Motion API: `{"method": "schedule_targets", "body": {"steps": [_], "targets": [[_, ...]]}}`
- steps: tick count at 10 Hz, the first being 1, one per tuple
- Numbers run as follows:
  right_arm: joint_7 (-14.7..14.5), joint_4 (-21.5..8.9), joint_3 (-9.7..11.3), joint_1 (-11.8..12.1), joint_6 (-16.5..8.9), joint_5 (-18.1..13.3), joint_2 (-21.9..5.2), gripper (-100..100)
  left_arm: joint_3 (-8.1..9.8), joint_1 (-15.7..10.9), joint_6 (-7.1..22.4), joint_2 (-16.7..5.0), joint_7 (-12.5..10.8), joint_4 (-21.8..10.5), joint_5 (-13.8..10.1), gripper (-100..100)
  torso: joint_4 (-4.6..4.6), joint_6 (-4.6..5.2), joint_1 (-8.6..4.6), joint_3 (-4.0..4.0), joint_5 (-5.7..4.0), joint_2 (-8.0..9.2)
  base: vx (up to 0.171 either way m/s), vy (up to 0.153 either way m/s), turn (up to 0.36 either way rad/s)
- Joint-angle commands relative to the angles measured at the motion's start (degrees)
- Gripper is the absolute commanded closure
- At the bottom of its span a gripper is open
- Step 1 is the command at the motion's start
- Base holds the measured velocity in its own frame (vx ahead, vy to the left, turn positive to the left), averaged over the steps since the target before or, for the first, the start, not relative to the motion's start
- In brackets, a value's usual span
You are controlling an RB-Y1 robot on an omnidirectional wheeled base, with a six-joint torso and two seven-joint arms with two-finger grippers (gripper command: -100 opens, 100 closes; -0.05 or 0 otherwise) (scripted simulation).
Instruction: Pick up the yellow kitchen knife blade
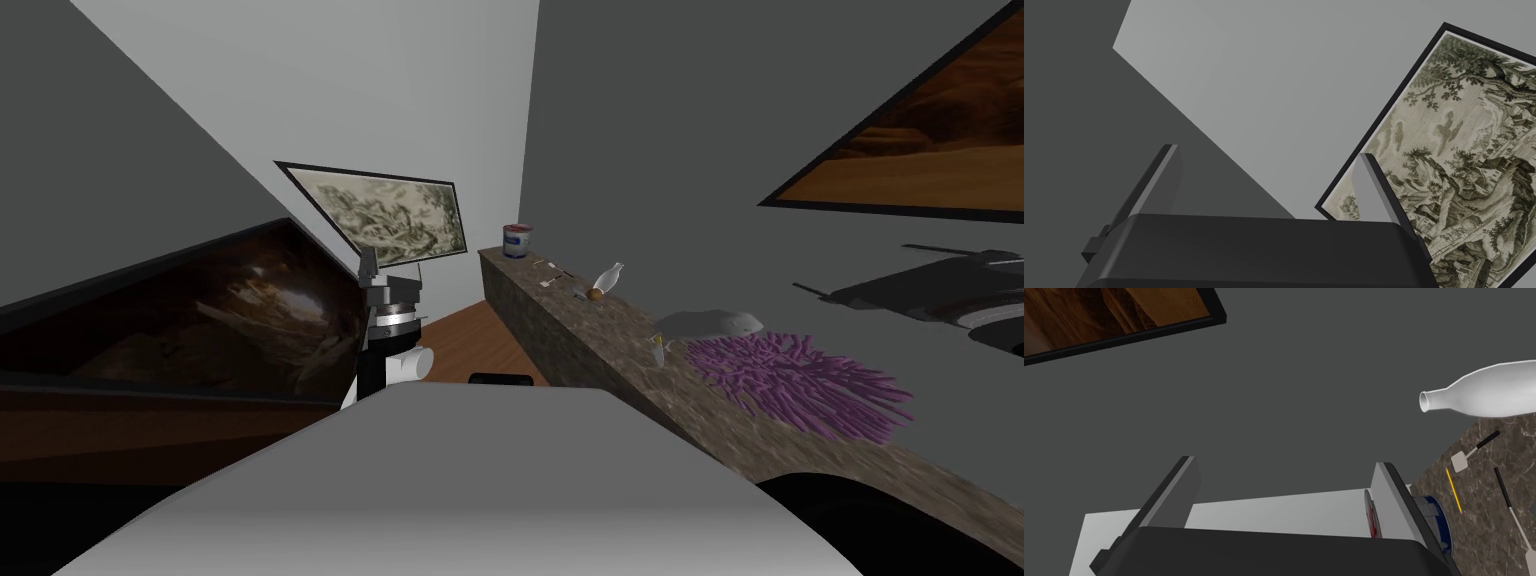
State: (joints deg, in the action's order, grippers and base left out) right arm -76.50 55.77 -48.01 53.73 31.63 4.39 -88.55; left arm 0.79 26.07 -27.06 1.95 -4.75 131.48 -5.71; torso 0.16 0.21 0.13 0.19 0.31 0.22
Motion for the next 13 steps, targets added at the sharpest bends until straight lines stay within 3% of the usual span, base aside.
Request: {"method": "schedule_targets", "body": {"steps": [1, 3, 4, 11, 12, 13], "targets": [[-0.1, 0.0, 0.2, -0.2, 0.0, 2.9, 0.0, -100, 0.00, 0.0, 0.0, 0.0, 0.0, 0.0, 0.0, 0, 0.00, 0.00, 0.00, 0.00, 0.00, 0.00, 0.000, 0.000, 0.000], [-0.1, 0.0, 0.2, -0.2, 0.0, 6.2, 0.0, -100, 0.00, 0.0, 0.0, 0.0, 0.0, 0.0, 0.0, 0, 0.00, 0.00, -0.02, 0.01, -0.01, 0.01, 0.000, 0.000, 0.000], [-1.3, -1.3, -2.8, 2.0, 1.1, 7.9, -2.8, -100, 0.00, 0.0, 0.0, 0.0, 0.0, 0.0, 0.0, 0, 0.00, 0.00, -0.02, 0.00, -0.01, 0.01, 0.002, -0.016, -0.171], [-1.3, -1.3, -2.8, 2.0, 1.1, 19.1, -3.0, -100, 0.00, 0.0, 0.0, 0.0, 0.0, 0.0, 0.0, 0, 0.00, 0.01, -0.03, 0.01, -0.01, 0.02, 0.002, 0.000, -0.020], [-2.5, -2.6, -5.7, 4.3, 2.2, 21.1, -6.0, -100, 0.00, 0.0, 0.0, 0.0, 0.0, 0.0, 0.0, 0, 0.00, 0.01, -0.03, 0.01, -0.01, 0.02, 0.000, -0.017, -0.197], [-2.5, -2.6, -5.9, 4.3, 2.2, 22.1, -6.2, -100, 0.01, 0.0, 0.0, 0.0, 0.0, 0.0, 0.0, 0, 0.03, 0.07, -0.05, 0.04, 0.01, 0.05, 0.001, -0.007, -0.104]]}}
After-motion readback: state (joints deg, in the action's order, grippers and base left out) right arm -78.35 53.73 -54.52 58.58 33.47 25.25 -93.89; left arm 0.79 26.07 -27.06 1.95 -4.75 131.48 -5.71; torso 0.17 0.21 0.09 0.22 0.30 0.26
